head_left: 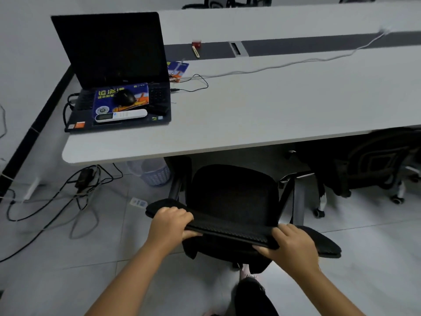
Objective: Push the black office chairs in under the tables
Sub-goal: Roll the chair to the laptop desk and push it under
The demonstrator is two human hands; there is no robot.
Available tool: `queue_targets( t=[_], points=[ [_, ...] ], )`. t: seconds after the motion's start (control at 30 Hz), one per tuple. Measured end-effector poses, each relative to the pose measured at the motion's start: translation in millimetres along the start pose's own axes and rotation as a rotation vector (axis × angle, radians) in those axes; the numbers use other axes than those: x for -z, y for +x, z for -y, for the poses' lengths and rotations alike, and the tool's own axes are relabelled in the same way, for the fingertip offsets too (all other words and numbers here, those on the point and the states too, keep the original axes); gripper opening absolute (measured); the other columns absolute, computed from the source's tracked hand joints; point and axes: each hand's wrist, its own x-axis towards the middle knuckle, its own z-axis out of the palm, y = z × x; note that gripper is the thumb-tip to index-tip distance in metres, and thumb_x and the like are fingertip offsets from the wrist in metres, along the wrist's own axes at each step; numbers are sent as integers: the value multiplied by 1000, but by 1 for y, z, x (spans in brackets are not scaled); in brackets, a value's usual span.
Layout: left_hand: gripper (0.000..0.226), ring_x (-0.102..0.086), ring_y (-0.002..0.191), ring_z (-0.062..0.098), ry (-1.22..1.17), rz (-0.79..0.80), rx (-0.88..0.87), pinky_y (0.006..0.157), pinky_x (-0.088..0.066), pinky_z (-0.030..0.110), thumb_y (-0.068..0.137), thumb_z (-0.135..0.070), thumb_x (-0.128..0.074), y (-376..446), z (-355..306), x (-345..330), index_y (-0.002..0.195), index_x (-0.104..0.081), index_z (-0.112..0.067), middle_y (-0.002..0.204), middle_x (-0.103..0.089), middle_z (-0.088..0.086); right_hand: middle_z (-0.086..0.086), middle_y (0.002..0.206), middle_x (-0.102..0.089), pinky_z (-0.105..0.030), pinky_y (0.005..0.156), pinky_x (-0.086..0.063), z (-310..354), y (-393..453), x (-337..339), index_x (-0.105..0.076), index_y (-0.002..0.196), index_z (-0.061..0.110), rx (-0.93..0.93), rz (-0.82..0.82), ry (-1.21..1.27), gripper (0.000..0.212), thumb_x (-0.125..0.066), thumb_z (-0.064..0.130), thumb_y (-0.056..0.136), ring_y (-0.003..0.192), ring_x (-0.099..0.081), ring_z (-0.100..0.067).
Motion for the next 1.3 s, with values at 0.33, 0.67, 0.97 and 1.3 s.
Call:
queue_targets(
  t=[0.33,0.67,0.97,1.3],
  points=[
    [46,-53,34,12,7,-49,123,39,-40,13,30,-51,-88,92,-30,-26,44,-61,-16,37,-54,-5,2,42,-53,-14,40,-39,-107,75,-19,-59,45,14,188,33,-57,50,-84,56,40,38,-51,-15],
    [45,-54,35,16,95,-101,235,37,-41,17,66,-54,-50,160,-51,-50,46,-61,-15,38,-54,-3,2,44,-52,-13,40,-36,-193,164,-45,-59,47,16,411,2,-76,53,-50,64,67,38,-51,-15],
    [41,-55,35,13,99,-36,263,40,-44,16,29,-40,-92,203,1,-40,52,-67,-17,42,-58,-6,1,43,-52,-14,38,-34,-180,214,-80,-57,45,15,374,-101,-10,55,-54,64,72,38,-50,-17],
    [43,-56,39,13,67,-2,243,43,-45,14,32,-46,-90,202,10,-46,54,-67,-17,46,-59,-5,1,43,-49,-18,38,-34,-179,214,-85,-53,45,14,340,-130,37,78,-10,57,93,37,-46,-17]
  ],
)
